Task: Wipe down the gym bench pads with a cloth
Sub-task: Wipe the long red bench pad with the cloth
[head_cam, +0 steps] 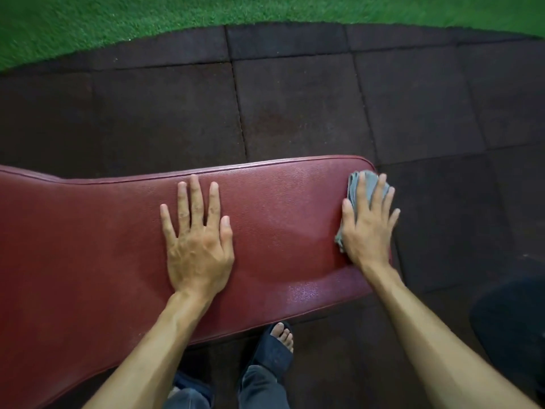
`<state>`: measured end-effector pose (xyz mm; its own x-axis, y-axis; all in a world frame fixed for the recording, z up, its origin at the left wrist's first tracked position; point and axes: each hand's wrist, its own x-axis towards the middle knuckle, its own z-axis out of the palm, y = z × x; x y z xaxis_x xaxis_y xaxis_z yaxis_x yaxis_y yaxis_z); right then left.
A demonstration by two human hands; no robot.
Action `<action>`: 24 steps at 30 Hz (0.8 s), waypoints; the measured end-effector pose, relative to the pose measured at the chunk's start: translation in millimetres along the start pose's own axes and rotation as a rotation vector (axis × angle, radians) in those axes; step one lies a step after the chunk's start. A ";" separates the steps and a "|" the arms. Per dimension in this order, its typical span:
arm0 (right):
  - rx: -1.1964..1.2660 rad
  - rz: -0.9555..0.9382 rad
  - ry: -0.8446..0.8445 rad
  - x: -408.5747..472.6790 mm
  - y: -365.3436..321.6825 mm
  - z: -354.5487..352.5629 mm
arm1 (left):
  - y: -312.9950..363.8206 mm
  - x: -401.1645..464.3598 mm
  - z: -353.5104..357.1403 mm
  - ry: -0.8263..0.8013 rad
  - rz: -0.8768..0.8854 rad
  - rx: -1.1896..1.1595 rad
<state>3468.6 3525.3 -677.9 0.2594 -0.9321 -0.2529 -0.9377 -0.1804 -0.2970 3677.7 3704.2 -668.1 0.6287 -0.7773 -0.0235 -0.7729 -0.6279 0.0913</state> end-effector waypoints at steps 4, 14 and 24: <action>0.057 -0.115 0.061 14.8 -51.7 12.8 | 0.1 0.7 -0.3 -0.012 0.001 -0.010; 0.266 -0.165 0.073 -63.2 -48.0 28.6 | -2.4 1.3 -3.1 -0.056 0.007 -0.088; 0.565 0.143 -0.097 -217.9 -57.2 -51.8 | 19.4 -102.7 -114.3 -0.441 0.325 -0.135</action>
<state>3453.8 3722.4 -558.1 0.1842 -0.8970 -0.4018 -0.7035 0.1651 -0.6912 3608.0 3776.4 -550.0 0.2427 -0.8909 -0.3839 -0.8846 -0.3657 0.2895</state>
